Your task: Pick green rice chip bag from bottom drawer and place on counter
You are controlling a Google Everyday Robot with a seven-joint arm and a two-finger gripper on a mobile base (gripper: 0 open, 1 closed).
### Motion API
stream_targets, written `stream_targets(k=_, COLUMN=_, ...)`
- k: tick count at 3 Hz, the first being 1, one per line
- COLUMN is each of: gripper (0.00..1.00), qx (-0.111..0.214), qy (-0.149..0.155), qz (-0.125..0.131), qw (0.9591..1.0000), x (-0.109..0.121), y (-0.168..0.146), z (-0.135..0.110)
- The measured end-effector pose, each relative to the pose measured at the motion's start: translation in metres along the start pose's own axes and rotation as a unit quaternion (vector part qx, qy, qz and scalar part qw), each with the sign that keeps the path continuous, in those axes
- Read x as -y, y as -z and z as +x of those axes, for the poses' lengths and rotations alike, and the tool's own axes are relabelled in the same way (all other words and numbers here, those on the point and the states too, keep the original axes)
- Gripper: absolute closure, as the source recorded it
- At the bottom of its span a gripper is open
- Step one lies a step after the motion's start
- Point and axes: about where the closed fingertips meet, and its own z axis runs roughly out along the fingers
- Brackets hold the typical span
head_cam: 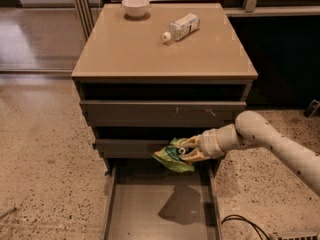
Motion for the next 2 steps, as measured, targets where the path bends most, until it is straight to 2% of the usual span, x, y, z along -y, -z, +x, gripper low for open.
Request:
stream_targets(k=1, gripper=1.0, qx=-0.025, qy=0.016, qz=0.019, qw=0.9994, x=0.0019, y=0.0447, z=-0.0277)
stream_targets(k=2, gripper=1.0, qx=-0.024, qy=0.016, qz=0.019, qw=0.9994, x=0.0016, y=0.0446, z=-0.0278)
